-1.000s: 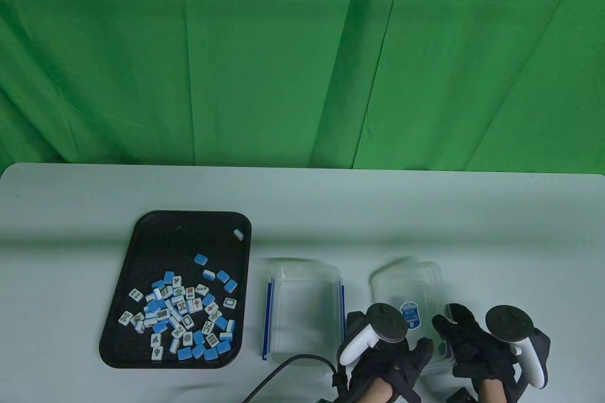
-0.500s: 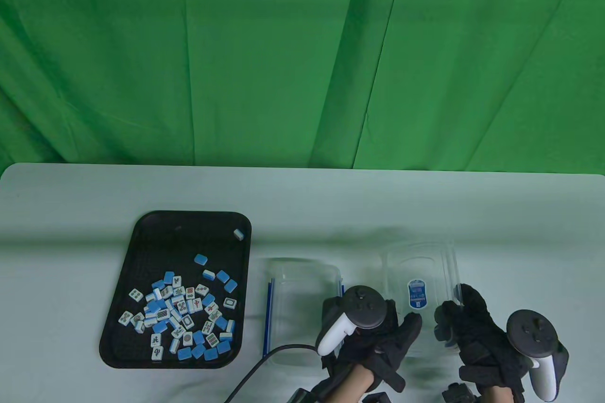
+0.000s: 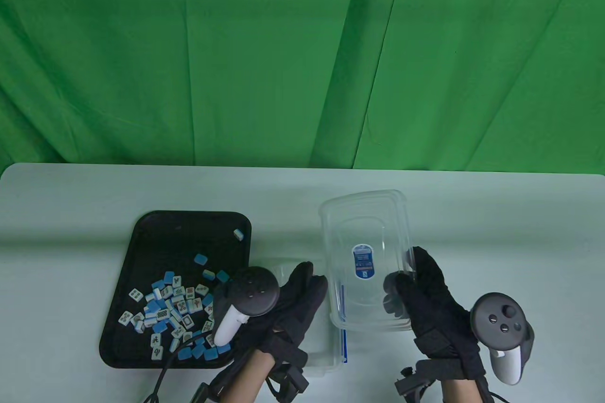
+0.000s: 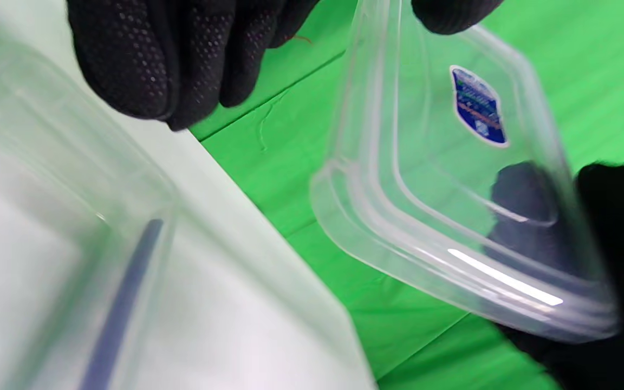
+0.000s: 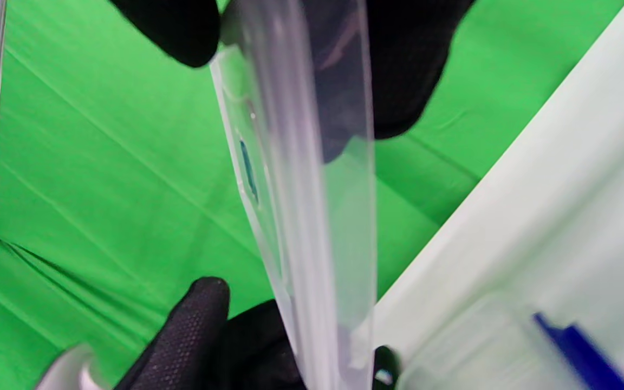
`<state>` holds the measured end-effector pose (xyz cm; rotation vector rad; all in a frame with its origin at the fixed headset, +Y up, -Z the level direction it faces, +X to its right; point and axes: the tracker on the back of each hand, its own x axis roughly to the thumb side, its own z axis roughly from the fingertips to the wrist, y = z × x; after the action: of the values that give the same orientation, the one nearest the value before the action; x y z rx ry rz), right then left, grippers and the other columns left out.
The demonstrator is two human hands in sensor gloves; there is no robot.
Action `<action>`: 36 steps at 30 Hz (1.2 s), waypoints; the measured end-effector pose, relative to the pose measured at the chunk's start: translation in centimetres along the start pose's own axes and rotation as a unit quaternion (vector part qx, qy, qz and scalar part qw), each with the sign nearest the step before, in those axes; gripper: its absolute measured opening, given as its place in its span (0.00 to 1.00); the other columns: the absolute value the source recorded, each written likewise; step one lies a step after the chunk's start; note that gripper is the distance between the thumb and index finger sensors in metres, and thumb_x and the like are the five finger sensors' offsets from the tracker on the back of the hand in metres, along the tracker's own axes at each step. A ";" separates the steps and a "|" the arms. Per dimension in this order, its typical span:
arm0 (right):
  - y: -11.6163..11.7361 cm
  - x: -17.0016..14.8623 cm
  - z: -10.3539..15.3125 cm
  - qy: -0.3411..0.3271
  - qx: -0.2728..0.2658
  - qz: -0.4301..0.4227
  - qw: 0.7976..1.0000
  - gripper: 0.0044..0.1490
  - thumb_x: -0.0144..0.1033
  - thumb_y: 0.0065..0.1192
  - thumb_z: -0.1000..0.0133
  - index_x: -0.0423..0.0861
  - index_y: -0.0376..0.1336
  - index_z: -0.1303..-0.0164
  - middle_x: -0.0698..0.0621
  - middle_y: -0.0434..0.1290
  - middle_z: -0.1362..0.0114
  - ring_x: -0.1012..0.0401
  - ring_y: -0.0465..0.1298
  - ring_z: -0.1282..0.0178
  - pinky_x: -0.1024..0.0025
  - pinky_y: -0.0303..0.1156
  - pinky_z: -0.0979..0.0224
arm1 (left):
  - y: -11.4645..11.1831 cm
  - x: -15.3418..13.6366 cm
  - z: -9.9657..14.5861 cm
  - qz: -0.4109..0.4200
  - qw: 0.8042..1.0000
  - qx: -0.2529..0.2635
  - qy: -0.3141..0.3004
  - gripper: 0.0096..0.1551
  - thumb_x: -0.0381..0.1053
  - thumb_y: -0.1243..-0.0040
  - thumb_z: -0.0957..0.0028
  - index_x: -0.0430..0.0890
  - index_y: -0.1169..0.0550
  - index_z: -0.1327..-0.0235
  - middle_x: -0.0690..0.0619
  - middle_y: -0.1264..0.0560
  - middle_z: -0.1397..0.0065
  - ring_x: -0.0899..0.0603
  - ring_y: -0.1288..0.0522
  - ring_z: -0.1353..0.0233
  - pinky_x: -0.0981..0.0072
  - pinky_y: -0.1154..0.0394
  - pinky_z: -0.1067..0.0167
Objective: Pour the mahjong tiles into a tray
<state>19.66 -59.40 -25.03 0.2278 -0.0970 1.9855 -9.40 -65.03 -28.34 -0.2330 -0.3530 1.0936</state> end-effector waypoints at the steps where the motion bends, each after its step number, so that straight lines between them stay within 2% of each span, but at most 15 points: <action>1: 0.5 0.2 -0.2 0.000 0.004 -0.005 1.000 0.42 0.46 0.51 0.26 0.35 0.43 0.12 0.47 0.74 0.30 0.55 0.81 0.43 0.62 0.80 0.37 | 0.4 -0.4 0.2 0.022 1.000 0.005 -0.008 0.45 0.62 0.62 0.29 0.26 0.42 0.16 0.26 0.27 0.27 0.27 0.21 0.35 0.42 0.23 0.45; 4: 3.0 0.4 -1.2 0.006 0.021 -0.031 0.999 0.42 0.45 0.51 0.26 0.34 0.42 0.12 0.46 0.74 0.30 0.56 0.81 0.43 0.63 0.80 0.37 | 1.6 -1.6 1.0 0.069 0.997 0.028 -0.036 0.42 0.60 0.57 0.29 0.29 0.38 0.18 0.34 0.21 0.34 0.34 0.17 0.41 0.48 0.20 0.49; 8: 5.1 -0.8 -1.6 0.022 0.036 -0.066 0.997 0.43 0.45 0.50 0.26 0.33 0.42 0.12 0.46 0.74 0.29 0.56 0.81 0.43 0.62 0.80 0.37 | 2.5 -3.3 1.9 0.049 0.995 0.077 -0.033 0.38 0.57 0.51 0.30 0.30 0.35 0.20 0.41 0.18 0.40 0.41 0.15 0.48 0.54 0.19 0.54; 10: 6.1 -1.6 -1.6 0.029 0.044 -0.067 0.996 0.44 0.45 0.49 0.25 0.33 0.41 0.11 0.45 0.72 0.27 0.53 0.80 0.40 0.59 0.78 0.34 | 2.7 -4.2 2.2 0.032 0.995 0.087 -0.027 0.38 0.58 0.50 0.30 0.30 0.34 0.21 0.43 0.17 0.43 0.43 0.14 0.51 0.56 0.19 0.56; 16: 8.7 -4.6 -1.5 0.056 0.032 0.065 0.996 0.46 0.52 0.50 0.26 0.34 0.43 0.11 0.46 0.72 0.28 0.54 0.79 0.41 0.58 0.77 0.33 | 2.1 -7.0 2.8 -0.020 0.994 0.110 -0.013 0.38 0.58 0.49 0.31 0.29 0.32 0.23 0.44 0.16 0.47 0.45 0.14 0.56 0.58 0.18 0.60; 21: 9.7 -6.2 -1.8 0.075 0.049 0.110 0.990 0.47 0.54 0.51 0.27 0.34 0.45 0.11 0.47 0.73 0.30 0.55 0.79 0.43 0.58 0.77 0.35 | 1.8 -8.4 2.8 -0.062 0.992 0.111 0.006 0.39 0.59 0.49 0.31 0.28 0.31 0.25 0.45 0.15 0.49 0.46 0.14 0.57 0.59 0.18 0.61; 25: 9.7 -6.6 -1.6 0.081 0.057 0.119 0.988 0.47 0.57 0.51 0.28 0.35 0.48 0.12 0.48 0.74 0.31 0.55 0.80 0.44 0.58 0.77 0.35 | 1.5 -9.3 2.9 -0.044 0.994 0.102 0.018 0.40 0.60 0.49 0.31 0.28 0.33 0.23 0.46 0.15 0.50 0.46 0.14 0.57 0.59 0.18 0.61; 36: 9.5 -7.5 -0.9 0.093 0.060 0.189 0.976 0.46 0.60 0.51 0.29 0.37 0.53 0.13 0.50 0.76 0.36 0.57 0.80 0.48 0.60 0.78 0.39 | 0.6 -8.9 3.2 -0.133 0.985 0.107 0.015 0.41 0.61 0.48 0.33 0.28 0.30 0.25 0.45 0.14 0.53 0.45 0.13 0.60 0.57 0.18 0.63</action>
<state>13.96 -69.89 -27.09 0.1047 0.1098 2.3861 -14.78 -72.74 -27.07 -0.0094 -0.2286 0.8551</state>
